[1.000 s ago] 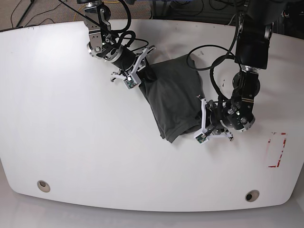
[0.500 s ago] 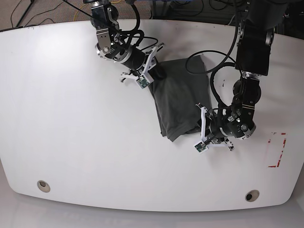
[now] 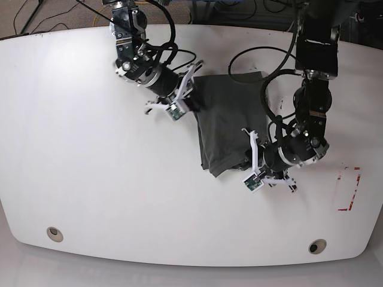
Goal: Layout the t-shirt on the table in an organized manner, then fold the t-shirt properly
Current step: 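Grasp the bundle with both grippers and rotate it upright, then drag the folded bundle with the left gripper toward the table edge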
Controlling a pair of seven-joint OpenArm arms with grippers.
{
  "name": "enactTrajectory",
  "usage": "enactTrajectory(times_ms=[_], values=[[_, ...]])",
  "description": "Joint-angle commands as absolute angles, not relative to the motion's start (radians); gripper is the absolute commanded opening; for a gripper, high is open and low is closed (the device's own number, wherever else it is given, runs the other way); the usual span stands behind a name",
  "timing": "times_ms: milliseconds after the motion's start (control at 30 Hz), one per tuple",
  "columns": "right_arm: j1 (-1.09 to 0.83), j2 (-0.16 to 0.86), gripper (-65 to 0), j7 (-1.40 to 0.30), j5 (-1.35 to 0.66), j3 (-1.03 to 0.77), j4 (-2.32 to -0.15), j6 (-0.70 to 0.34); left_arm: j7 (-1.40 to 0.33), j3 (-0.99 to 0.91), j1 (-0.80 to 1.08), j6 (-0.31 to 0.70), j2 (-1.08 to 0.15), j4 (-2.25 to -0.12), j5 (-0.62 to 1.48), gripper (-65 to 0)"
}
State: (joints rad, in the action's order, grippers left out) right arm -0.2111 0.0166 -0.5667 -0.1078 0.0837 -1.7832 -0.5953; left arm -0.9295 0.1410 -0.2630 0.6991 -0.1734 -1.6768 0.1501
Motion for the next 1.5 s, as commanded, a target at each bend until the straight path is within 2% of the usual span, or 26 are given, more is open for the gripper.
enactTrajectory(times_ms=[0, 133, 400, 533, 600, 833, 1133, 1467], values=[[-0.188, 0.022, -58.8, -0.562, -0.119, 0.035, -1.837, -0.601, -0.906, 0.13, -0.248, 0.698, -0.151, -1.73, 0.166, -49.2], [-0.163, 0.064, -58.8, -0.587, -0.12, -0.042, -1.857, -0.604, -0.869, 0.119, -0.182, 0.684, -0.119, -1.768, 0.166, -49.2], [-0.142, 0.128, -58.8, -0.59, -0.127, -0.127, -1.862, -0.604, -0.59, 0.182, -0.025, 0.479, -0.107, -1.781, 0.16, -49.2], [-0.143, 0.136, -58.8, -0.59, -0.127, -0.182, -1.862, -0.605, -0.479, 0.252, 0.042, 0.352, -0.071, -1.755, 0.07, -49.2], [-0.143, 0.136, -58.8, -0.59, -0.127, -0.209, -1.857, -0.605, -0.447, 0.268, 0.067, 0.323, -0.044, -1.724, 0.018, -49.2], [-0.148, 0.136, -58.8, -0.59, -0.127, -0.246, -1.856, -0.605, -0.367, 0.266, 0.117, 0.321, -0.019, -1.578, -0.035, -49.2], [-0.17, 0.133, -58.8, -0.59, -0.127, -0.249, -1.86, -0.605, -0.341, 0.222, 0.127, 0.334, -0.105, -1.422, -0.031, -49.2], [-0.18, 0.13, -59.0, -0.59, -0.127, -0.248, -1.868, -0.605, -0.377, 0.182, 0.163, 0.559, -0.291, -1.349, -0.033, -49.2]])
